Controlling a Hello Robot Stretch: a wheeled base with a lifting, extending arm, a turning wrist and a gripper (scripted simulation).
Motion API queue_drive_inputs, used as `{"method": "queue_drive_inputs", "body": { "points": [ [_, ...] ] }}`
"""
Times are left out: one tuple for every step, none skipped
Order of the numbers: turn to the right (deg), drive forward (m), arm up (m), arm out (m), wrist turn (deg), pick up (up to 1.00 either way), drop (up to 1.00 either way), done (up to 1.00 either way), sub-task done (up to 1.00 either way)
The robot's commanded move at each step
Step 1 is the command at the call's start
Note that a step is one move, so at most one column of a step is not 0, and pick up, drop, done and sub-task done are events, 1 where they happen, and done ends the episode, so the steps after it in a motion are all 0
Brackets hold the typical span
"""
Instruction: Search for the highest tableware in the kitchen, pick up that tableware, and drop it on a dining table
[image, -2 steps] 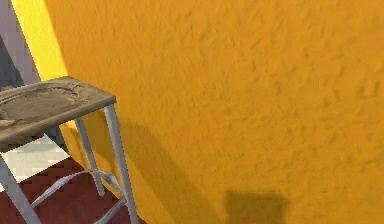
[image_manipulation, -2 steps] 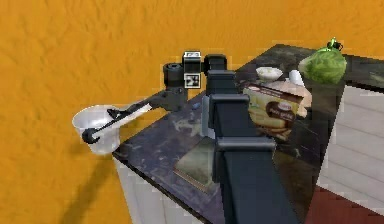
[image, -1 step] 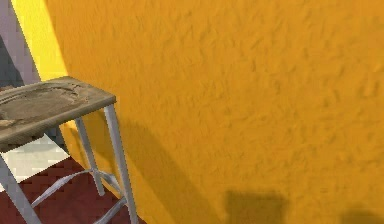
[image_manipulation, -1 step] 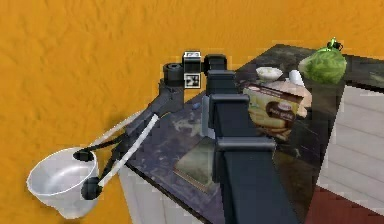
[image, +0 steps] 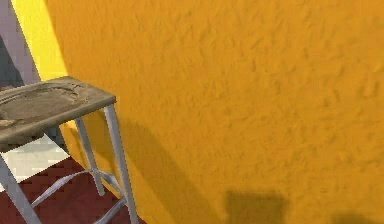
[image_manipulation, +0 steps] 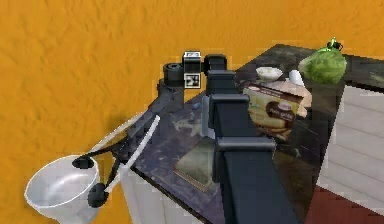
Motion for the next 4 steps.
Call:
{"method": "queue_drive_inputs", "body": {
  "points": [
    [0.0, 0.00, 0.00, -0.28, 0.0, 0.00, 0.00, 0.00, 0.00],
    [-45.0, 0.00, 0.00, 0.00, 0.0, 0.00, 0.00, 0.00, 0.00],
    [-45.0, 0.00, 0.00, 0.00, 0.0, 0.00, 0.00, 0.00, 0.00],
    [-21.0, 0.00, 0.00, 0.00, 0.0, 0.00, 0.00, 0.00, 0.00]
  ]
}}
